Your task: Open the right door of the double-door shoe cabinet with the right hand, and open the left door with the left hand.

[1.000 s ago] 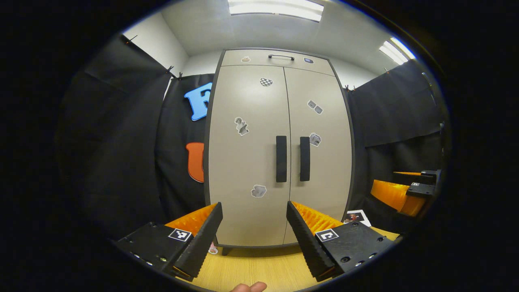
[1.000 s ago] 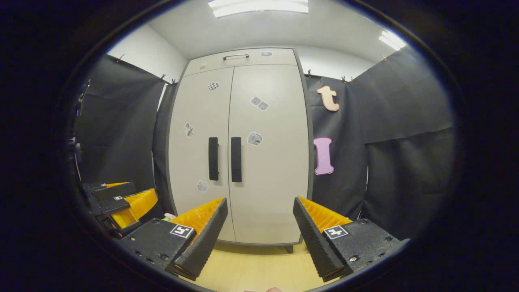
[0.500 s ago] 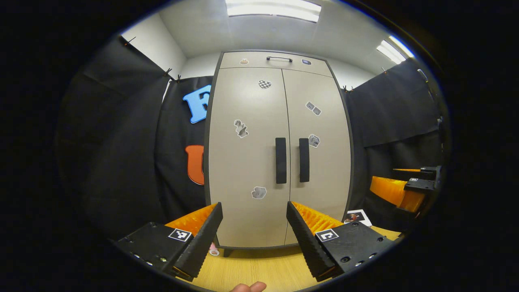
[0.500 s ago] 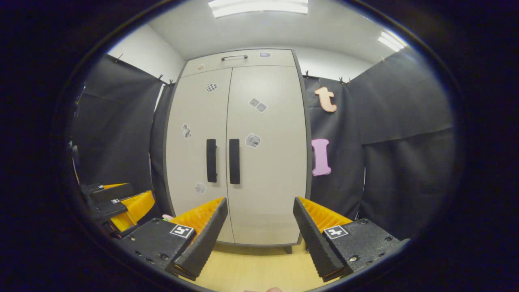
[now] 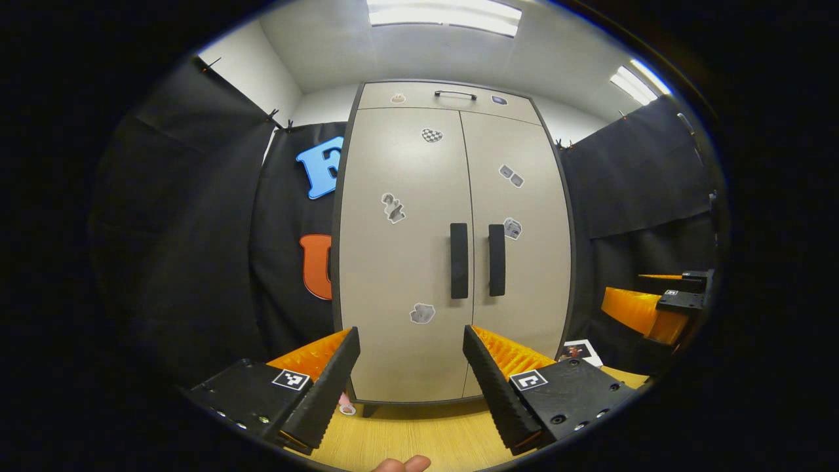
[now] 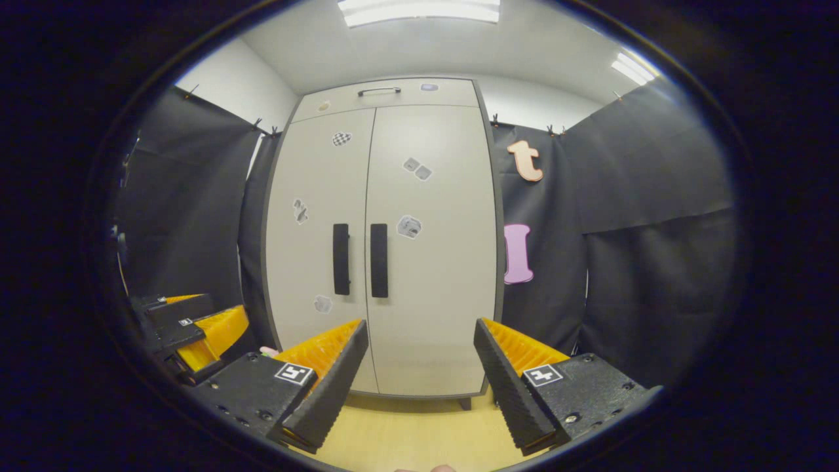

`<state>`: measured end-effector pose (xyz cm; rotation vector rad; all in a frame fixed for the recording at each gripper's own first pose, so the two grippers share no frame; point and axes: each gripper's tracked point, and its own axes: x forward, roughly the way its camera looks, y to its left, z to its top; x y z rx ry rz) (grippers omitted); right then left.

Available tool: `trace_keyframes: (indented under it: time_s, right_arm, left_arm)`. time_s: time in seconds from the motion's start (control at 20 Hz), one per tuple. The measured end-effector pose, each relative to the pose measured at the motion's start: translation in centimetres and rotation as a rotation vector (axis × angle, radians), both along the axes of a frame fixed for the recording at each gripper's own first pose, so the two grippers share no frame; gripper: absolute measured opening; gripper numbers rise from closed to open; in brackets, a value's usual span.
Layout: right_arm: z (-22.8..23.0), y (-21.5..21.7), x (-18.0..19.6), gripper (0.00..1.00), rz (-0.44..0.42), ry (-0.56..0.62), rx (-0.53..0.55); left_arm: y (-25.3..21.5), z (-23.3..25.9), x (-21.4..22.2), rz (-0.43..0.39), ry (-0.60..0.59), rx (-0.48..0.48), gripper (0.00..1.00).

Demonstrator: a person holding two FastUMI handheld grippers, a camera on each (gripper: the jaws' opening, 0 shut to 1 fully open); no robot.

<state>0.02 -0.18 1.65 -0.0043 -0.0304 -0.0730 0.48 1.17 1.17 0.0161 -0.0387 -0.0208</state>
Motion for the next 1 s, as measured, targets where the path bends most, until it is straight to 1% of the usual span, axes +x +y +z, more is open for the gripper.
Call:
trace_keyframes:
  time_s: [0.2, 0.4, 0.65, 0.8, 1.0]
  right_arm:
    - [0.6, 0.6, 1.2, 1.00, 0.006, 0.002, 0.013]
    - [2.9, 1.5, 4.0, 1.00, 0.026, -0.027, 0.013]
    - [4.7, 3.5, 10.5, 1.00, 0.075, -0.013, 0.032]
    - [5.8, 3.9, 14.6, 1.00, 0.065, -0.018, 0.023]
    - [5.3, 4.6, 19.0, 1.00, 0.057, 0.022, 0.001]
  left_arm:
    - [0.2, 0.0, 0.0, -0.007, 0.003, -0.004, 0.95]
    - [0.6, -0.3, -0.7, -0.005, 0.016, 0.010, 0.95]
    - [0.9, -1.2, -1.8, -0.002, 0.039, 0.008, 0.95]
    - [0.8, -1.6, -2.5, -0.006, 0.047, 0.005, 0.95]
    - [0.5, -1.8, -3.0, -0.015, 0.050, 0.007, 0.95]
